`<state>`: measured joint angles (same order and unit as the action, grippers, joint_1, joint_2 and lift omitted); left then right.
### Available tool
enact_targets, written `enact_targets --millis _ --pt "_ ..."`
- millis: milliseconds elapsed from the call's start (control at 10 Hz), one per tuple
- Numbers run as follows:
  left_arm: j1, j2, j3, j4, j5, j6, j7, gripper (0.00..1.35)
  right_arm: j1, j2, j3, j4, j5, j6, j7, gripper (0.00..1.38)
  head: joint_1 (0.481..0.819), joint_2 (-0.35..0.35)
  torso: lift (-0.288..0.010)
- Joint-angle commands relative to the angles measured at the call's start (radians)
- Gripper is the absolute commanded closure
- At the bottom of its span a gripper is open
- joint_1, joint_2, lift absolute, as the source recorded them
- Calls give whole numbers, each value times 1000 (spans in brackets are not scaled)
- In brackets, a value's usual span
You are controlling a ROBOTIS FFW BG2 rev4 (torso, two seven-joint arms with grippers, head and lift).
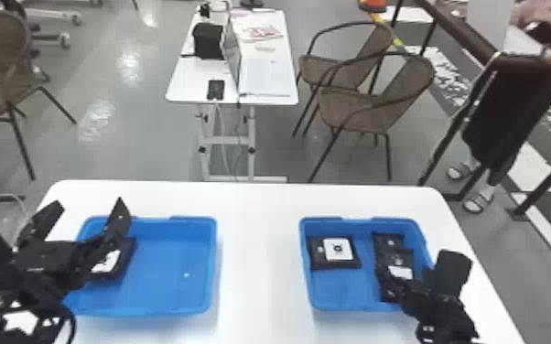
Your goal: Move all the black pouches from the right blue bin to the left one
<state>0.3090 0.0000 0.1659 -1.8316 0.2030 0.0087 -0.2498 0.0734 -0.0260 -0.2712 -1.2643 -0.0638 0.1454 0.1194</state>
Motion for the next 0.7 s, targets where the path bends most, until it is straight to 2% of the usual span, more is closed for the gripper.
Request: enact_targets --millis 0,200,400,500,600 --pt "4 -3 6 0 3 -3 0 18 -1 4 1 14 10 0 -12 180 695 -101 0" --pt "7 -3 9 0 7 -3 0 18 -21 -2 -2 48 15 16 -26 180 695 -97 0" --pt "5 -3 6 0 9 -1 0 18 -60 -32 20 97 -10 17 -20 185 695 -102 0" --pt "7 -3 4 0 12 -1 0 18 -66 -32 20 106 -24 17 -20 236 695 -103 0" --pt "7 -3 7 0 12 -1 0 18 -70 -31 20 111 -30 19 -20 544 695 -103 0"
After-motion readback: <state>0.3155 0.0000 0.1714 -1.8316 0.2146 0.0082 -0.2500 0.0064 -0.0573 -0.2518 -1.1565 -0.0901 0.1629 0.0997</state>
